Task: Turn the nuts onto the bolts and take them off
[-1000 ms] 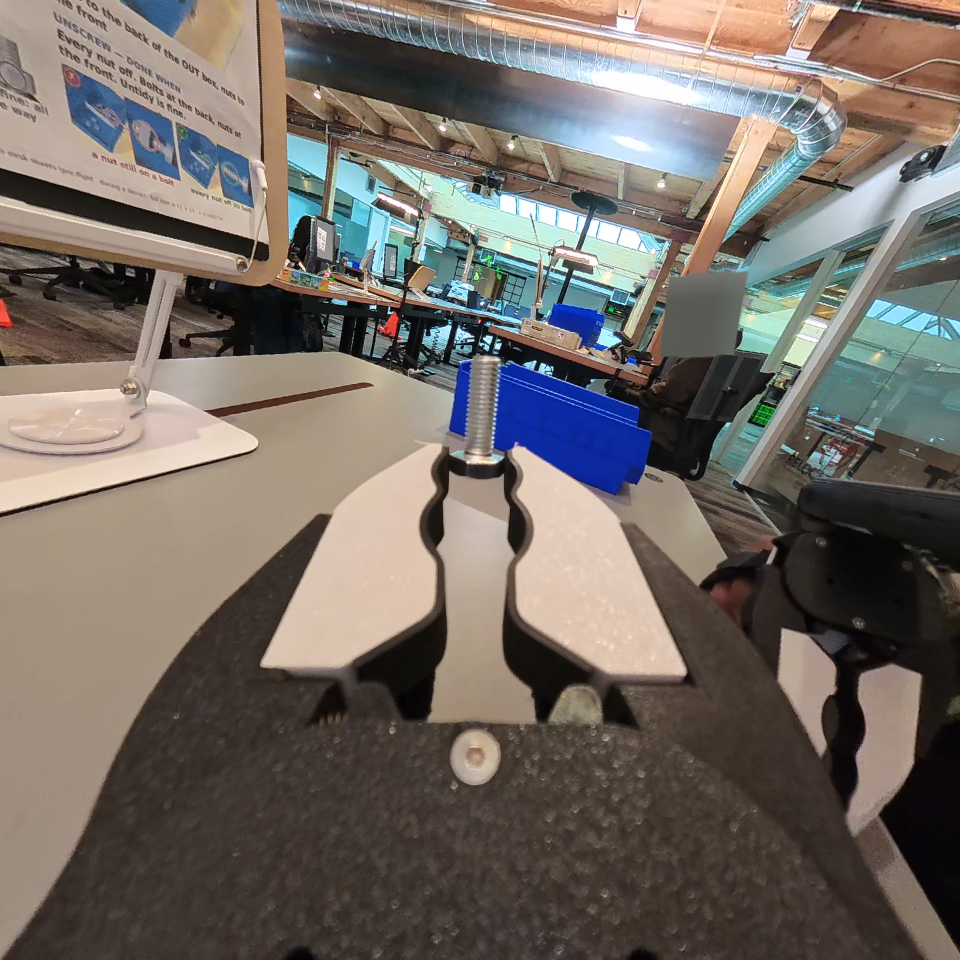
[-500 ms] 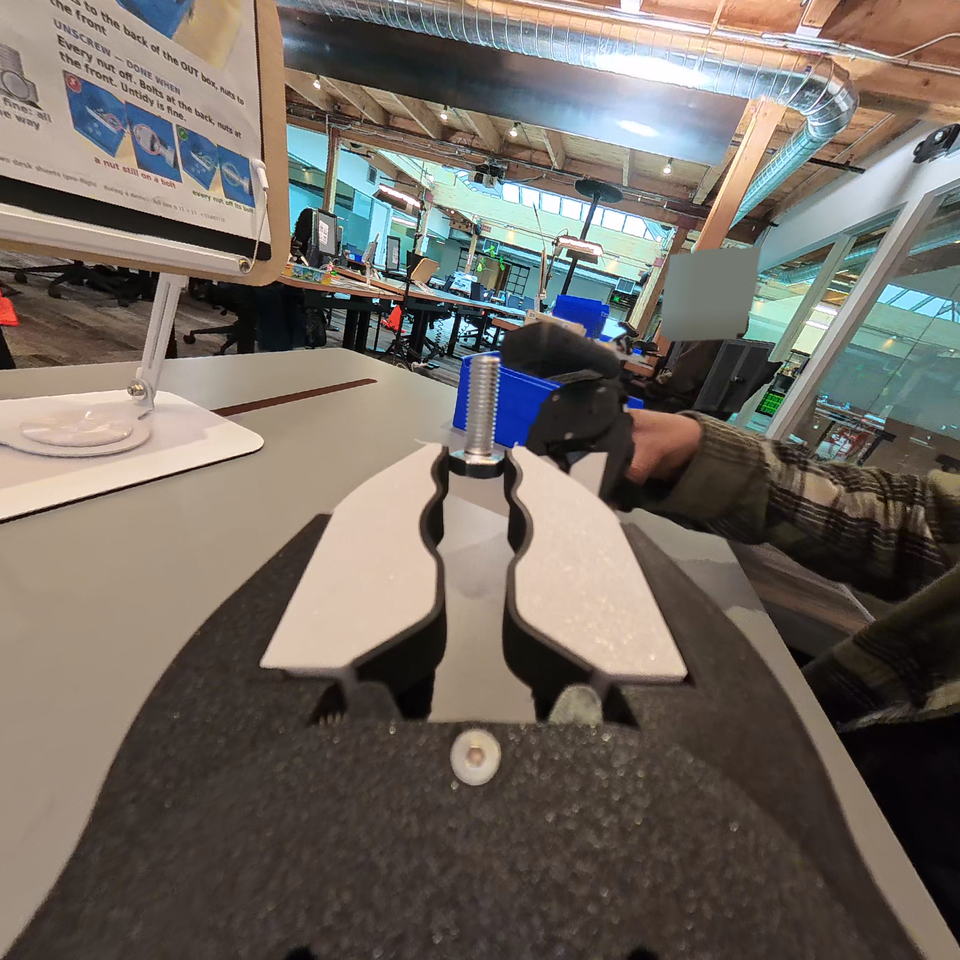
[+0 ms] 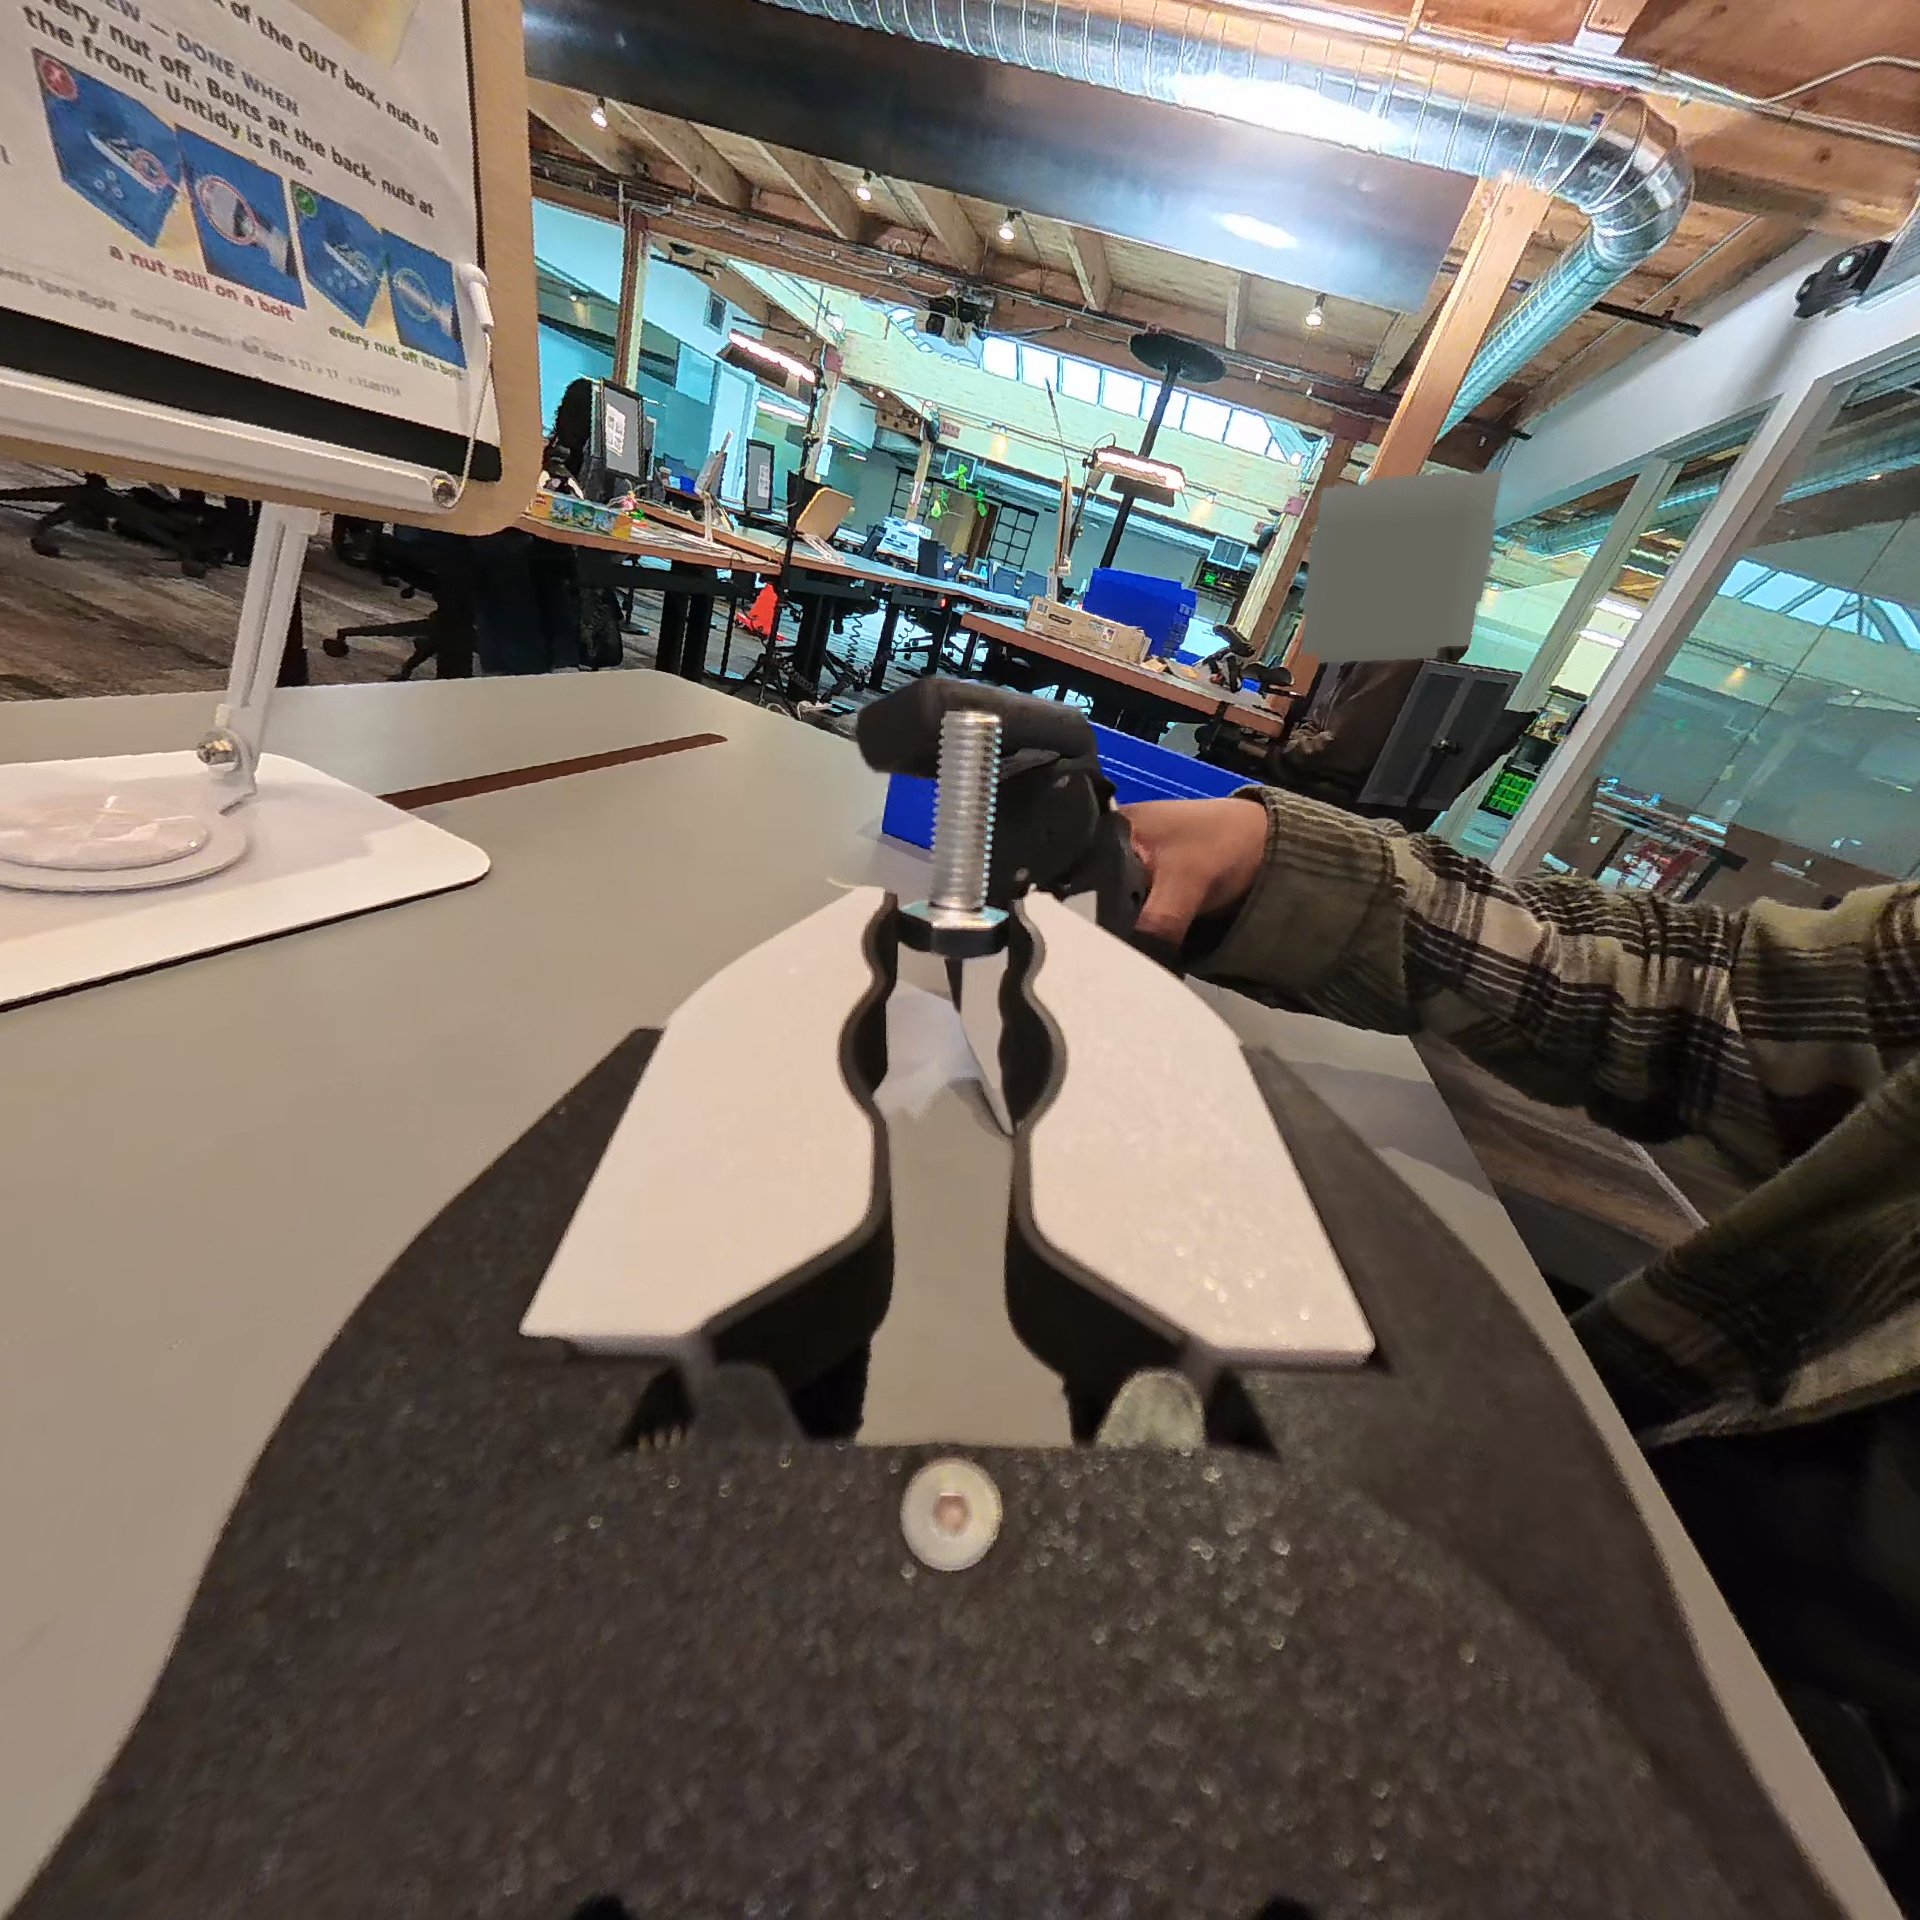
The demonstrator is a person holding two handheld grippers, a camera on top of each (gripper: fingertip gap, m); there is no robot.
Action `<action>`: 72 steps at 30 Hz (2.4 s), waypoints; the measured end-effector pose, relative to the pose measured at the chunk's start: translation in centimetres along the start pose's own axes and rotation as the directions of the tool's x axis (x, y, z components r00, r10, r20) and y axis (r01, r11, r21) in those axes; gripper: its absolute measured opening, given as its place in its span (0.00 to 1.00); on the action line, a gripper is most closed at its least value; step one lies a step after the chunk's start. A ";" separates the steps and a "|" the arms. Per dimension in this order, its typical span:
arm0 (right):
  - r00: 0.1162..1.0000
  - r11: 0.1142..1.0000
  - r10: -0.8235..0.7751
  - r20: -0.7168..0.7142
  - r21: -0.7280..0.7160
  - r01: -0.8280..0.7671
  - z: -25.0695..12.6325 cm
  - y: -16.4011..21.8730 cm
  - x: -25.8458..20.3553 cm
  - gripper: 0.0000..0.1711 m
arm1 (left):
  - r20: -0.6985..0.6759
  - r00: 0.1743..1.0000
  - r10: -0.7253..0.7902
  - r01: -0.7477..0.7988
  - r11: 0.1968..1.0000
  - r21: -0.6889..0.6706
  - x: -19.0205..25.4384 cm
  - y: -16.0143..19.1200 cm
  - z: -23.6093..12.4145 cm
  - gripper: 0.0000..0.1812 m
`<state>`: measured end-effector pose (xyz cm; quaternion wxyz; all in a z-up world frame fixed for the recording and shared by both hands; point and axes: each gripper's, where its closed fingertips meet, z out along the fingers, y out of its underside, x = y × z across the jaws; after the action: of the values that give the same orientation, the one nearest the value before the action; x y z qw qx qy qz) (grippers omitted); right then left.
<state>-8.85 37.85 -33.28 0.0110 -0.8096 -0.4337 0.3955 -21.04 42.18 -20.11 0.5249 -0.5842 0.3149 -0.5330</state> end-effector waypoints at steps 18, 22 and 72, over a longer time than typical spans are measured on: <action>0.646 0.870 -0.377 -0.664 -0.016 0.492 -2.8 0.1 0.7 0.12 | 0.027 0.999 0.027 -0.026 0.998 -0.052 -0.3 0.7 0.2 0.11; 0.714 0.886 -0.365 -0.597 0.012 0.464 -1.4 -0.3 1.3 0.13 | 0.045 0.998 0.053 -0.050 0.996 -0.069 -0.6 0.9 0.1 0.11; 0.680 0.736 -0.625 -0.383 0.003 0.677 -2.5 -9.5 -9.0 0.10 | -0.140 0.968 0.206 -0.245 0.887 -0.390 3.1 6.9 2.4 0.10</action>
<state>-16.65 38.20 -22.49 0.2880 -0.6563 -0.6540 0.2419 -16.67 38.24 -25.44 0.4357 -0.6135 0.5085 -0.4186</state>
